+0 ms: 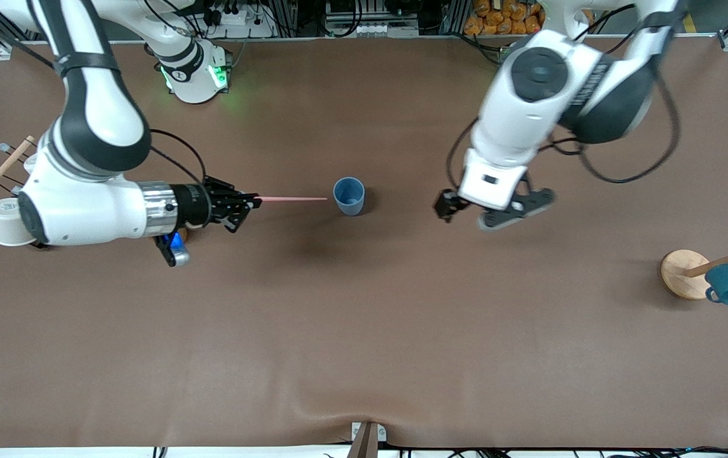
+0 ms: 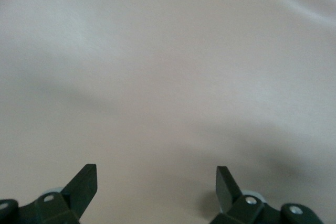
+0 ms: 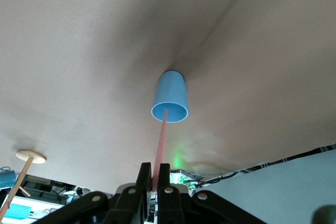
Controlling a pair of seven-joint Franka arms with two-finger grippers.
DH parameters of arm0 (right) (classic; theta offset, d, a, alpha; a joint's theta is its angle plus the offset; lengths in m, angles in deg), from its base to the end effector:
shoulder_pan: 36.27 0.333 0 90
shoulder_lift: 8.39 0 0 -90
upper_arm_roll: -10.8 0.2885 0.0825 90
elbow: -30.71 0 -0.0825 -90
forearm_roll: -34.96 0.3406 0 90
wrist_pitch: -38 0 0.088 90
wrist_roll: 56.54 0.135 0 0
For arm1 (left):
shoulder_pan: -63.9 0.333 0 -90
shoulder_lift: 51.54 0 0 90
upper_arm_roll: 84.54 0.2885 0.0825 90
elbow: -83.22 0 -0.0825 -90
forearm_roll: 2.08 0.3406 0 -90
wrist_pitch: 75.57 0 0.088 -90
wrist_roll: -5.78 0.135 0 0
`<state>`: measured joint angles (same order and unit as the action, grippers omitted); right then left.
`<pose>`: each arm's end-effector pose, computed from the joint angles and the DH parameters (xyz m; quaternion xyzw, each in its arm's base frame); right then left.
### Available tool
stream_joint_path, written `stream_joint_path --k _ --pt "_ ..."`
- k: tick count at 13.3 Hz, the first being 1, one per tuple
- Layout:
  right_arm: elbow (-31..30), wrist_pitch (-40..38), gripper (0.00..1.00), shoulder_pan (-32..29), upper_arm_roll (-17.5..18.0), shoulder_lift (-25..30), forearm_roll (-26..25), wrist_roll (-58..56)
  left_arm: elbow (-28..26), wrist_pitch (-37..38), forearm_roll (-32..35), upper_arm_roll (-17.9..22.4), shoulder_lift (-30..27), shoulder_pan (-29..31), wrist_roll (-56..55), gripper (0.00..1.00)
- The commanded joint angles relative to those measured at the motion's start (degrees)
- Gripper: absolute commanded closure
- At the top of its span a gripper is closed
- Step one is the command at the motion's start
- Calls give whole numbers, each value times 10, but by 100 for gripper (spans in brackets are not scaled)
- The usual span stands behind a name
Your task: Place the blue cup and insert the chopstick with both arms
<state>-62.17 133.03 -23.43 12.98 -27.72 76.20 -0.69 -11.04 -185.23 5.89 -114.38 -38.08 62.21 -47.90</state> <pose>0.5353 0.2280 0.4009 -0.8363 0.3998 0.3158 0.2027 0.5176 -0.2768 0.4536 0.9833 0.1788 0.0300 0.0162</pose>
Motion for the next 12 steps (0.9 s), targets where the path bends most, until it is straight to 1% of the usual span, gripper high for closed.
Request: stream_joint_path --k 1,3,5,7,8,9,10,12 --pt "-44 33 100 27 -3 26 9 18 -14 33 -15 -5 -33 43 67 0" --pt "-73 61 100 50 -3 38 9 29 -9 41 -14 -5 -36 74 111 0" --pt "-111 102 100 74 -4 57 4 29 25 77 -14 -3 -38 89 144 0" --pt "-125 125 100 91 -3 57 3 30 44 107 -14 -2 -39 99 164 0" --pt "-125 126 69 94 -4 53 3 36 57 123 -14 -1 -39 103 180 0" --pt "-124 126 7 94 -3 50 2 44 65 140 -14 -1 -39 109 196 0" --pt "-123 124 0 94 -4 49 1 48 78 153 -13 -1 -39 115 211 0" --pt "-120 119 0 91 -4 51 0 51 82 170 -13 0 -44 128 256 0"
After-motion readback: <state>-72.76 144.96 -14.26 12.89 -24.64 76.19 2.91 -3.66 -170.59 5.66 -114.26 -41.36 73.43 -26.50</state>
